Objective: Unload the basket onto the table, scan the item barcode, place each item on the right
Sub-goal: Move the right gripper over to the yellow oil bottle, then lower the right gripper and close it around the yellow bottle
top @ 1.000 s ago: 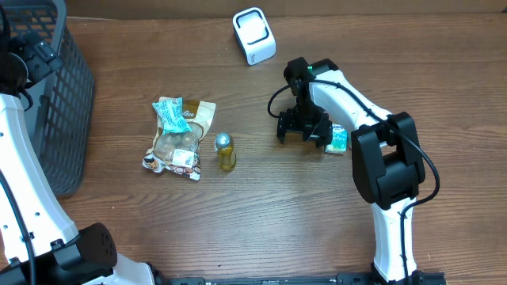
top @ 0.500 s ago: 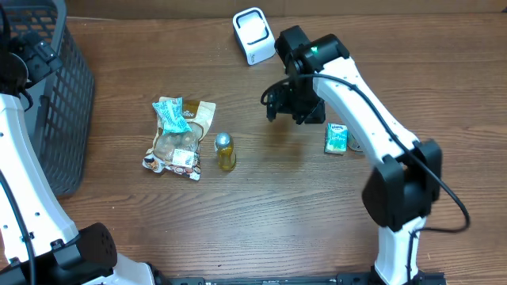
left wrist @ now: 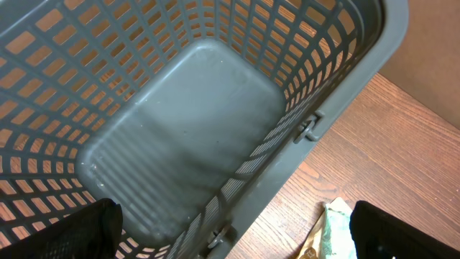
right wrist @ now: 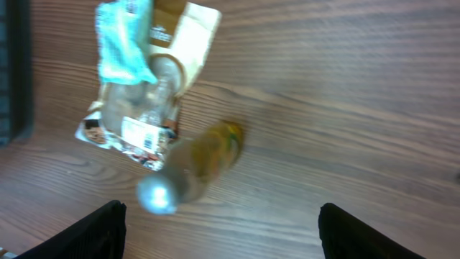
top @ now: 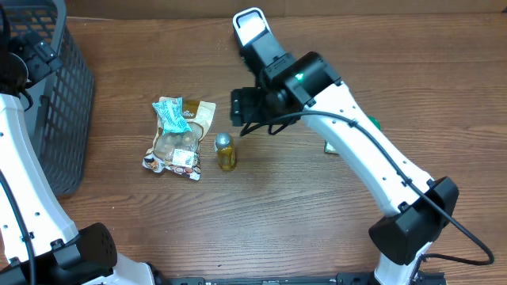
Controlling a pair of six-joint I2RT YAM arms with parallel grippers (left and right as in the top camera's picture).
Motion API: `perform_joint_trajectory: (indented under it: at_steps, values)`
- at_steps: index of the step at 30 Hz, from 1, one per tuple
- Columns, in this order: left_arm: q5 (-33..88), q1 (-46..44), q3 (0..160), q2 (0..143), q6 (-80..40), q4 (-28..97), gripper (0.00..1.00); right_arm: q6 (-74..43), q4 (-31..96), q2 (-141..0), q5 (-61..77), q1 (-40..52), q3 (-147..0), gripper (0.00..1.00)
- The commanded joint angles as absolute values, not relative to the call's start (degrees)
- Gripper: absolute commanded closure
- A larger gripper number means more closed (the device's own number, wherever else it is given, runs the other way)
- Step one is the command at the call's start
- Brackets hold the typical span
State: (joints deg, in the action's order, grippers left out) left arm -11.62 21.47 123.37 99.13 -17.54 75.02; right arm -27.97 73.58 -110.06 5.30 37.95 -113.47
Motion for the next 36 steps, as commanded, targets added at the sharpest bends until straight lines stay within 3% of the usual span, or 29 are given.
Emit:
perform_joint_trajectory:
  at_steps: [1, 20, 36]
  values:
    - [-11.77, 21.34, 123.90, 99.33, -16.51, 74.81, 0.01, -31.31, 72.27, -108.36, 0.03, 39.97, -114.98, 0.18]
    - [-11.77, 21.34, 123.90, 99.33, -16.51, 74.81, 0.00, -38.28, 71.33, -115.70, -5.13, 48.38, -114.72, 0.18]
    - [-11.77, 21.34, 123.90, 99.33, -16.51, 74.83, 0.00, -40.77, 70.61, -123.39, -4.89, 49.78, -114.72, 0.19]
